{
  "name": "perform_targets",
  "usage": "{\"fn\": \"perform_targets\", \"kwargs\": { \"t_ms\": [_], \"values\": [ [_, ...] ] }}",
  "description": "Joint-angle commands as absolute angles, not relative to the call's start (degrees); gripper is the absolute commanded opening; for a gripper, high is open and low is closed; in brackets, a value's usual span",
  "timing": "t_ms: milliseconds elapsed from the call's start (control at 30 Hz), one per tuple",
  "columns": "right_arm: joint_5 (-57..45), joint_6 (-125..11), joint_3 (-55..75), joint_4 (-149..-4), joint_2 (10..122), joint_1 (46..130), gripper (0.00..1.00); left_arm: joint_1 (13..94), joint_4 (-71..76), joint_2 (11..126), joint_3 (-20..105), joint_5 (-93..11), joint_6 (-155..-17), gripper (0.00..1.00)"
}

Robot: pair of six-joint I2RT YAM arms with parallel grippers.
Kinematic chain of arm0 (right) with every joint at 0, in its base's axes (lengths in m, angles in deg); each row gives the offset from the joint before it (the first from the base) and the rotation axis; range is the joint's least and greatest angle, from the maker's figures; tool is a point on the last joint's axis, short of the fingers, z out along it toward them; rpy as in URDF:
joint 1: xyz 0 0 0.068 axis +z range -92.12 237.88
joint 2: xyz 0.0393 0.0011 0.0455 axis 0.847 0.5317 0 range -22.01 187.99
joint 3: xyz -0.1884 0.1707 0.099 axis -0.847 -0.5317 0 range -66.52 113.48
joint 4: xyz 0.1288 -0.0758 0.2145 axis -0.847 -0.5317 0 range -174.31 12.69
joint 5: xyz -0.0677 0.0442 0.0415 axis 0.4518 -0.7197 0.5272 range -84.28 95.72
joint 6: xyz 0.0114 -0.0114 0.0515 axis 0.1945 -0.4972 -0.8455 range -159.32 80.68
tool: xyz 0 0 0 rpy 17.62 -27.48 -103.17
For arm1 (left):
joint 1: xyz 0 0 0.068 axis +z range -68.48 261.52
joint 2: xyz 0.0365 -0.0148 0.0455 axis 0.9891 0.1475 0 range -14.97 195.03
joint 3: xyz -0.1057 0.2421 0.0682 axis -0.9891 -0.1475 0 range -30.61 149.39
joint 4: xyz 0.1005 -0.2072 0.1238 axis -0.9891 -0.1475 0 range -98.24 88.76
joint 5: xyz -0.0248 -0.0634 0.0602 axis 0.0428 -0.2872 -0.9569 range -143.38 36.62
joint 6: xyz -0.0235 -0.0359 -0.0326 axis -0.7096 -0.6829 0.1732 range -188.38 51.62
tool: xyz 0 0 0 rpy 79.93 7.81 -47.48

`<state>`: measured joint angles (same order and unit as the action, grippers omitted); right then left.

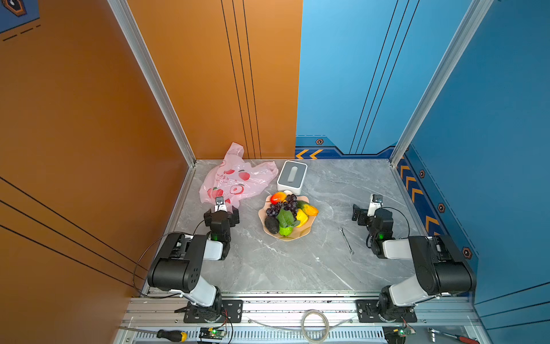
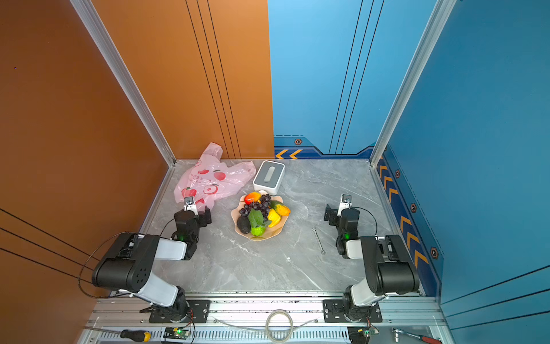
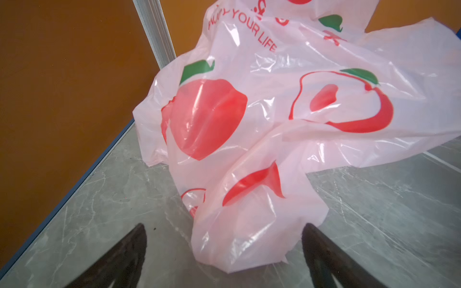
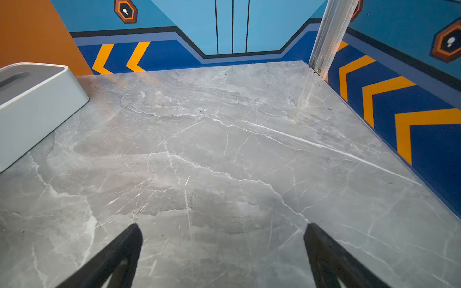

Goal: Place the fruits into the plastic bag
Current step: Move the plate at the center of the table.

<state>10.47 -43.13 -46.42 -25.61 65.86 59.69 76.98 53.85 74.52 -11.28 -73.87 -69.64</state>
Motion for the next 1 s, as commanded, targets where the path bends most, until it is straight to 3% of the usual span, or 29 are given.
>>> {"fn": "perform_targets", "kwargs": {
  "t_ms": [0, 967],
  "values": [
    [10.45, -42.36, -45.38, -24.57, 66.67, 59.2, 1.0, 77.39, 54.83, 74.94, -10.08, -72.95, -68.88, 0.98],
    [9.8, -42.9, -45.15, -24.93, 66.65, 58.63, 1.0, 77.39, 54.83, 74.94, -10.09, -72.9, -68.9, 0.98]
  ]
}}
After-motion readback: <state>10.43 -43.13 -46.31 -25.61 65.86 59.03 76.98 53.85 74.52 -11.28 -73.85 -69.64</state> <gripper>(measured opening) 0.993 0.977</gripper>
